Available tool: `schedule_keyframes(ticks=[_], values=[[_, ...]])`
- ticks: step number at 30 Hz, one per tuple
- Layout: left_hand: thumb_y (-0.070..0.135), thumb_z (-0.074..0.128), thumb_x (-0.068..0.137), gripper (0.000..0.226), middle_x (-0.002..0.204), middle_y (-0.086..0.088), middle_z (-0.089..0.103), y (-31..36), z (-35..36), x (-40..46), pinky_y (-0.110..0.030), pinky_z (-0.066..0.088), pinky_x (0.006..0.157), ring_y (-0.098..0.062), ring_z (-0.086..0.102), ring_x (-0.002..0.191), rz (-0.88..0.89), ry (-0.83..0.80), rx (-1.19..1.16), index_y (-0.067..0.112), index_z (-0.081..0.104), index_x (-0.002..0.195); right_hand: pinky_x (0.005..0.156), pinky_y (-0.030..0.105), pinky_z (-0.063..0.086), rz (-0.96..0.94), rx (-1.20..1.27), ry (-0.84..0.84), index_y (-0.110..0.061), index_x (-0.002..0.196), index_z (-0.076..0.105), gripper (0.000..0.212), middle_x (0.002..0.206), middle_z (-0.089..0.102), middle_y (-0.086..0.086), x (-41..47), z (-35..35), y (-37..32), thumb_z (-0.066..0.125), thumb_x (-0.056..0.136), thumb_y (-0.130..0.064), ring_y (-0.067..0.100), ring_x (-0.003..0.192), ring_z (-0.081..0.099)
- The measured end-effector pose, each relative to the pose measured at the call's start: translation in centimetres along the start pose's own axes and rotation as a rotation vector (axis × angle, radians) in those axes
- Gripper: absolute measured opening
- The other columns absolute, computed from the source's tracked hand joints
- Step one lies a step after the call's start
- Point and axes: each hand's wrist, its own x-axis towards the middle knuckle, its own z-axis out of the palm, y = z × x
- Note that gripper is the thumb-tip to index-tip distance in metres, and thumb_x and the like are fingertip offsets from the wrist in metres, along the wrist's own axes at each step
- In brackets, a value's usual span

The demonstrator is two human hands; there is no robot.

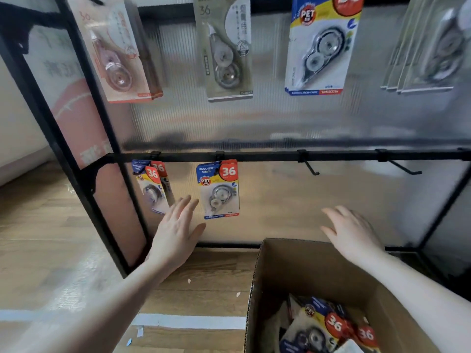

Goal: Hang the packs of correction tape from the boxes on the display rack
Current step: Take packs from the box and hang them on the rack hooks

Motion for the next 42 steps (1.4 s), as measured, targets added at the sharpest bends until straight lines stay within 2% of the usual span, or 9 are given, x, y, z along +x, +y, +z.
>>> schedule_keyframes(ticks=[4,11,15,23,27,29,33,37,42], values=[[0.039,0.055,0.090,0.057,0.150,-0.005,0.033,4.4,2.6,0.0,-0.037,0.026,0.111,-0.022,0.024,0.140,0.063,-0.079,0.014,0.016,0.039,0.140,0.100,0.032,0.041,0.089,-0.004,-0.057,-0.022,0.142,0.033,0.047,0.143,0.039,0.001,-2.5,1.4,3.9,0.041,0.097,-0.034,0.020,0.127,0.043],[0.048,0.041,0.094,0.060,0.155,0.002,0.018,12.1,7.0,-0.4,-0.034,0.017,0.114,-0.016,0.008,0.144,0.145,-0.234,-0.012,0.022,0.025,0.146,0.098,0.036,0.039,0.177,0.005,-0.134,-0.021,0.138,0.039,0.044,0.136,0.042,0.004,-5.7,4.1,8.1,0.045,0.096,-0.033,0.026,0.122,0.043],[0.046,0.041,0.094,0.060,0.155,-0.001,0.019,15.4,10.0,-1.5,-0.035,0.018,0.115,-0.019,0.010,0.144,0.229,-0.313,0.000,0.020,0.024,0.146,0.100,0.039,0.038,0.150,0.005,-0.129,-0.020,0.134,0.043,0.039,0.144,0.030,0.004,-6.8,5.6,8.9,0.047,0.095,-0.028,0.027,0.127,0.039],[0.048,0.038,0.095,0.067,0.157,-0.002,0.005,17.8,15.5,-4.7,-0.030,0.004,0.115,-0.016,-0.003,0.144,0.475,-0.658,0.166,0.020,0.010,0.149,0.107,0.040,0.032,0.097,-0.073,-0.126,-0.020,0.130,0.043,0.036,0.156,-0.003,0.008,-8.6,8.7,9.4,0.043,0.095,-0.012,0.032,0.134,0.032],[0.052,0.042,0.092,0.071,0.156,-0.002,0.010,17.9,17.6,-6.4,-0.036,0.011,0.116,-0.019,0.004,0.144,0.490,-0.897,0.208,0.020,0.013,0.148,0.108,0.043,0.030,0.031,-0.113,-0.103,-0.015,0.128,0.049,0.039,0.154,0.017,0.014,-9.4,10.5,10.0,0.048,0.090,-0.004,0.034,0.134,0.033],[0.053,0.047,0.090,0.069,0.152,-0.004,0.021,17.6,18.5,-7.7,-0.039,0.023,0.112,-0.023,0.017,0.139,0.515,-0.994,0.219,0.020,0.021,0.146,0.109,0.040,0.027,-0.036,-0.112,-0.219,-0.016,0.134,0.041,0.041,0.150,0.028,0.010,-9.8,11.8,10.1,0.042,0.094,-0.009,0.029,0.135,0.031],[0.054,0.050,0.088,0.068,0.143,-0.007,0.034,17.3,19.8,-9.8,-0.038,0.040,0.098,-0.026,0.038,0.124,0.611,-1.137,0.276,0.015,0.032,0.141,0.099,0.038,0.038,-0.020,-0.028,-0.579,-0.018,0.134,0.039,0.041,0.132,0.046,0.005,-10.3,13.3,9.9,0.043,0.096,-0.032,0.024,0.121,0.044],[0.048,0.054,0.088,0.062,0.137,-0.009,0.037,17.2,20.4,-10.5,-0.037,0.040,0.090,-0.026,0.043,0.118,0.562,-1.120,0.206,0.015,0.035,0.137,0.103,0.037,0.036,-0.106,-0.007,-0.759,-0.020,0.138,0.036,0.047,0.137,0.042,0.005,-10.6,14.5,9.8,0.046,0.094,-0.034,0.025,0.125,0.041],[0.047,0.062,0.083,0.057,0.122,-0.010,0.050,16.3,21.0,-10.8,-0.034,0.042,0.075,-0.026,0.053,0.104,0.506,-1.224,0.145,0.013,0.041,0.123,0.105,0.040,0.035,-0.159,0.002,-0.878,-0.022,0.143,0.030,0.062,0.144,0.036,0.004,-10.7,15.8,9.0,0.052,0.089,-0.040,0.025,0.129,0.038]])
